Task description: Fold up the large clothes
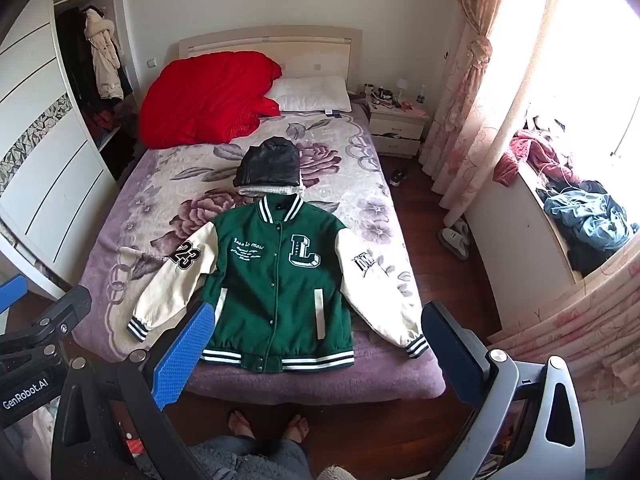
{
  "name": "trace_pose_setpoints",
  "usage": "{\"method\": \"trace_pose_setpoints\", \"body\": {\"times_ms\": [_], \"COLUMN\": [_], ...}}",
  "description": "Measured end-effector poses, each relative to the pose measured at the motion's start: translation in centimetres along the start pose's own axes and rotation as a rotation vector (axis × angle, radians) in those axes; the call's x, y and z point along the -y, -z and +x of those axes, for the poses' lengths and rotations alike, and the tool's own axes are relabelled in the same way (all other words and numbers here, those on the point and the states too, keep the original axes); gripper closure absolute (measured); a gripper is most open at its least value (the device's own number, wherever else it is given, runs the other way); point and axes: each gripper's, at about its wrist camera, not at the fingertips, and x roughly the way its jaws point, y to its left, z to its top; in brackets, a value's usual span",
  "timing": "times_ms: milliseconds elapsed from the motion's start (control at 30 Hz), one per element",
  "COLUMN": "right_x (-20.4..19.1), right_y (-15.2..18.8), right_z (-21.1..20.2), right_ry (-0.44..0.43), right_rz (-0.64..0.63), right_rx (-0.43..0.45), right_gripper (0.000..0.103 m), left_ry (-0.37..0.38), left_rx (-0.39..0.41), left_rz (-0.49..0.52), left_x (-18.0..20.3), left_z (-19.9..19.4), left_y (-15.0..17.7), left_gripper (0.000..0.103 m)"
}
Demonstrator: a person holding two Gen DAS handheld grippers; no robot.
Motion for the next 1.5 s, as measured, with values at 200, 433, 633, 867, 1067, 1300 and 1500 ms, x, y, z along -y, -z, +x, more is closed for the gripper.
{"method": "trace_pose_setpoints", "body": {"times_ms": [200,433,633,867,1067,1300,1500], "right_x": [-0.1,-0.4,-0.5,-0.5,-0.5,-0.5,-0.6], "right_y": [0.2,-1.3,-1.2,-1.4,-1.4,-1.8,-1.7], "right_z": [0.0,-0.6,-0.6,-0.7,-0.8,-0.9,-0.9], "right_ry": [0.0,-0.001,0.0,-0.002,-0.002,-0.002,-0.003], "right_rz": [-0.001,-0.005,-0.004,-0.003,-0.003,-0.002,-0.003], "right_rx": [0.004,0.01,0.011,0.008,0.01,0.012,0.013], "right_gripper": [0.0,0.0,0.0,0.0,0.0,0.0,0.0], "left_ry": [0.002,0.003,0.003,0.004,0.007,0.013,0.009], "left_rx": [0.006,0.006,0.012,0.011,0.012,0.021,0.027], "left_rz": [-0.001,0.0,-0.004,-0.003,-0.003,-0.004,-0.005], "left_x": [0.1,0.0,0.0,-0.1,-0.1,0.1,0.0], "left_z": [0.0,-0.1,-0.2,-0.2,-0.2,-0.9,-1.0], "left_y": [-0.2,-0.3,-0.5,-0.5,-0.3,-0.7,-0.8], "left_gripper": [0.0,0.0,0.0,0.0,0.0,0.0,0.0]}}
